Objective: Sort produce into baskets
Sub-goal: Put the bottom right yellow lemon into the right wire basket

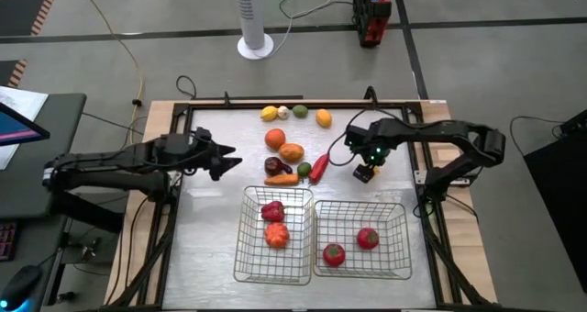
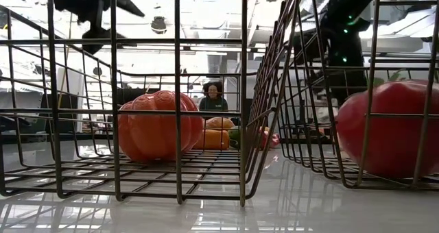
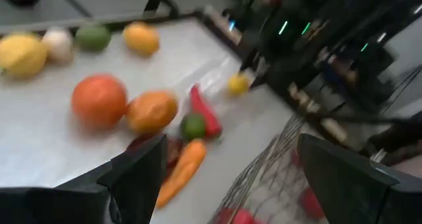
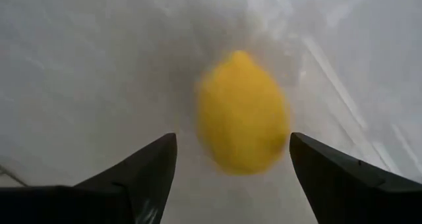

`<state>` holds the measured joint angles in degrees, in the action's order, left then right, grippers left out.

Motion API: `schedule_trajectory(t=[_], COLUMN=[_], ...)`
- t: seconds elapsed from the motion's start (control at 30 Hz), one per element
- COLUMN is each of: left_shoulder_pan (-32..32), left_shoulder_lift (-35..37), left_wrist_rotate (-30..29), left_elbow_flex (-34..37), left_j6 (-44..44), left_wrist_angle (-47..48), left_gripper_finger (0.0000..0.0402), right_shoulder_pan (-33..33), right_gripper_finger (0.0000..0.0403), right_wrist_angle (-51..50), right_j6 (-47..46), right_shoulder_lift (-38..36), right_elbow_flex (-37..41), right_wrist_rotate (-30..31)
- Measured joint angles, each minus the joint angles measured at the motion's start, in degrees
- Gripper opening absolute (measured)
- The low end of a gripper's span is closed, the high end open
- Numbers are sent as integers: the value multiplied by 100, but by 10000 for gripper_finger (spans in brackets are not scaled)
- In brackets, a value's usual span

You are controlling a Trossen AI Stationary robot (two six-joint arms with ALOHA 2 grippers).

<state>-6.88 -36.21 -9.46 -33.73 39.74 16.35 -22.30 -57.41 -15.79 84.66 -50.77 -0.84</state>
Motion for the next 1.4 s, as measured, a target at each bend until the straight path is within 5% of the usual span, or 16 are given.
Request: schedule_trajectory(t=[0.23,0.8,1.4], left_shoulder_pan=[439,602,598], left_shoulder_lift=[101,99,97], left_wrist_rotate=[-602,-644,-1064], left_elbow_flex=[-1,-3,-3], left_j6=[45,45,289], left_wrist_angle=[-414,-1288,-1192], left_gripper_finger=[324,324,324], right_shoulder_pan=[36,860,2846], right_gripper_finger=[306,223,228], right_wrist_angle=[690,802,1647], right_j6=[-216,-608,-1576], right_shoulder_lift=[2,-59,-1913], right_elbow_flex=[529,261,-1042], right_wrist_rotate=[-64,-95,-68])
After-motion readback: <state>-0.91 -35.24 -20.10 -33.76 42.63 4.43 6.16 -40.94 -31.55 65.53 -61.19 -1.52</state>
